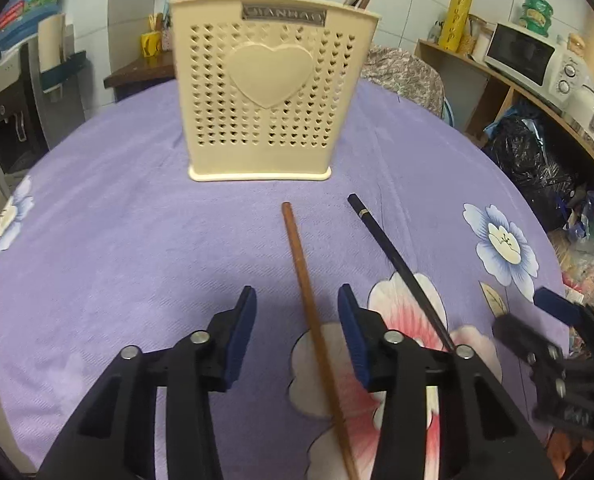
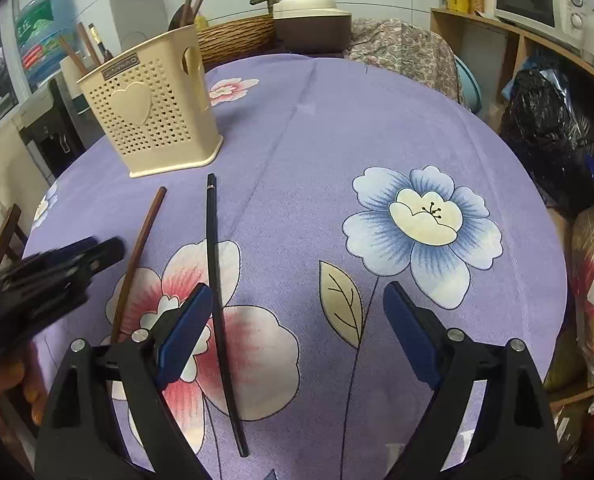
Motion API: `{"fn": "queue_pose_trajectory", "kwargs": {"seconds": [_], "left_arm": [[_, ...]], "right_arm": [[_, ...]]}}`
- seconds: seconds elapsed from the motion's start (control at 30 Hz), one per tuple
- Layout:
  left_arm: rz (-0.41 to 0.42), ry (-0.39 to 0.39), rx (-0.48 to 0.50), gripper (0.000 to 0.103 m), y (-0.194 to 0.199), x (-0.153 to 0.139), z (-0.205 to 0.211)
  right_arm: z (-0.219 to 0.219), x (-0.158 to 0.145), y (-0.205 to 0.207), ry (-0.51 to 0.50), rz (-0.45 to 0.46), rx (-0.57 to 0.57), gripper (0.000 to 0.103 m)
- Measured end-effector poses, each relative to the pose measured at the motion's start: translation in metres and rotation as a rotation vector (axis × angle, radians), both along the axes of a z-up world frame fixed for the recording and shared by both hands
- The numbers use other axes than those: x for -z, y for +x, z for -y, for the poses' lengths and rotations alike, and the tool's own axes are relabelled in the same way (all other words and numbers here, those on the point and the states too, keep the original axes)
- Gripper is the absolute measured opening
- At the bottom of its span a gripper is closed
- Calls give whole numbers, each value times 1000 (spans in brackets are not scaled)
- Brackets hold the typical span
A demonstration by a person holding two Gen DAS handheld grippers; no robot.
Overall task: Organize utensils
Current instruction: 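Close the left tool on the brown wooden chopstick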
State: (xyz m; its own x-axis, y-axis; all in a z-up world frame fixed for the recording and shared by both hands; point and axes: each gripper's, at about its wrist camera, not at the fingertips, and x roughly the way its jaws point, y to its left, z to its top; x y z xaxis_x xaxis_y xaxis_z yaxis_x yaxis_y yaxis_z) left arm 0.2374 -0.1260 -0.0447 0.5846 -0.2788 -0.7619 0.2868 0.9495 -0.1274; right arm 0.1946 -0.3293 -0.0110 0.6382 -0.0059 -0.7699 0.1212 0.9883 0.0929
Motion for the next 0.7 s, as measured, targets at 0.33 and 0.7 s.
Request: {"fn": "queue_pose_trajectory", "kwargs": {"seconds": [0.33,0.7], "left_arm": [[-35,103,-12,25,43,8,26],[-65,90,19,8,44,7,-8]], "right_arm": [[-6,-4,5,0,28,-58,85],[-26,3,50,60,3,-220,61]]}}
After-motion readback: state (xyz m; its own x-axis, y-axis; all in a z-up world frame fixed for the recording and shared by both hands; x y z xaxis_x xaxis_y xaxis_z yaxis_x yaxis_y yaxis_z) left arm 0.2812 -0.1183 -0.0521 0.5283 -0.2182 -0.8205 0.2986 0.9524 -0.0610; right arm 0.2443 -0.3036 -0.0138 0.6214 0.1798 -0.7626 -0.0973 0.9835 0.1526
